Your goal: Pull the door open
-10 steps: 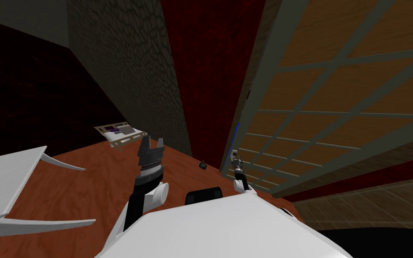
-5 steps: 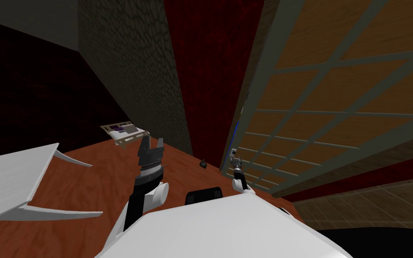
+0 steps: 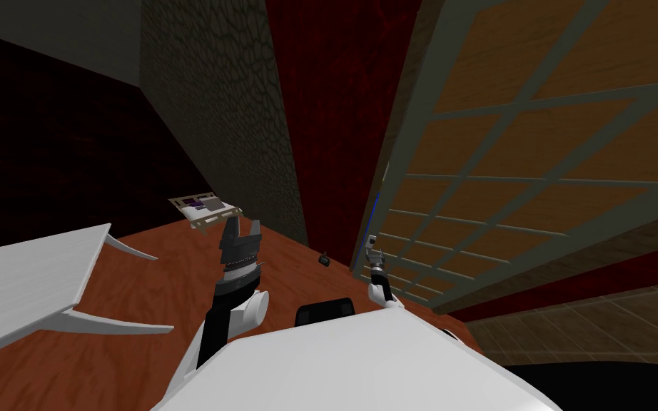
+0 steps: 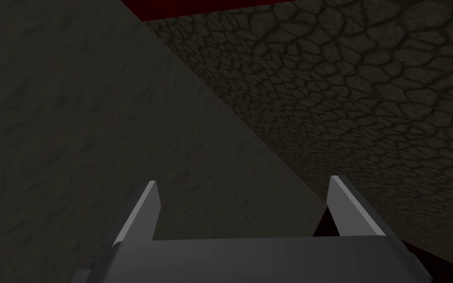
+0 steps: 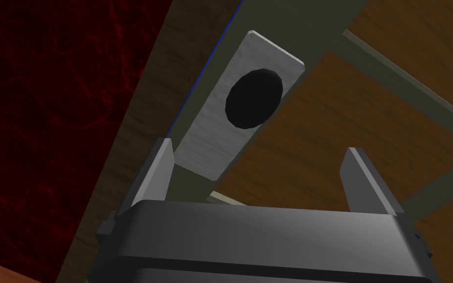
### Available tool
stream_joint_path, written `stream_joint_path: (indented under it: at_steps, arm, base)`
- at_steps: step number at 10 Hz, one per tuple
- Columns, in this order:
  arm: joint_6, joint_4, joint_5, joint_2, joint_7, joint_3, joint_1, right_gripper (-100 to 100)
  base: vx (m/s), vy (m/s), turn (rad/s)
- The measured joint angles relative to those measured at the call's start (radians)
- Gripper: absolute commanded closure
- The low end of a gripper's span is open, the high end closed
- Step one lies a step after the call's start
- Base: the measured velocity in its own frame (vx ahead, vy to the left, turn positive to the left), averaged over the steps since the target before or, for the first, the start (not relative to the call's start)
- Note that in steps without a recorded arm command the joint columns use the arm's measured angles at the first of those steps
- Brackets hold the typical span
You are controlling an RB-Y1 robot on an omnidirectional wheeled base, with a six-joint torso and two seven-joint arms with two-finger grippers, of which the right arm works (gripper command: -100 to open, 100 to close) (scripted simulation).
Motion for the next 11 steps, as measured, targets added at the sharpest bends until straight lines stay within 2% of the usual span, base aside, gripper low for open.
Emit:
stream_joint_path:
  at_steps: [11]
  arm:
    - [0.005, -0.007, -0.102, 0.026, -0.281, 0.028, -0.015, -100]
  base:
    - [-0.051, -0.007, 0.033]
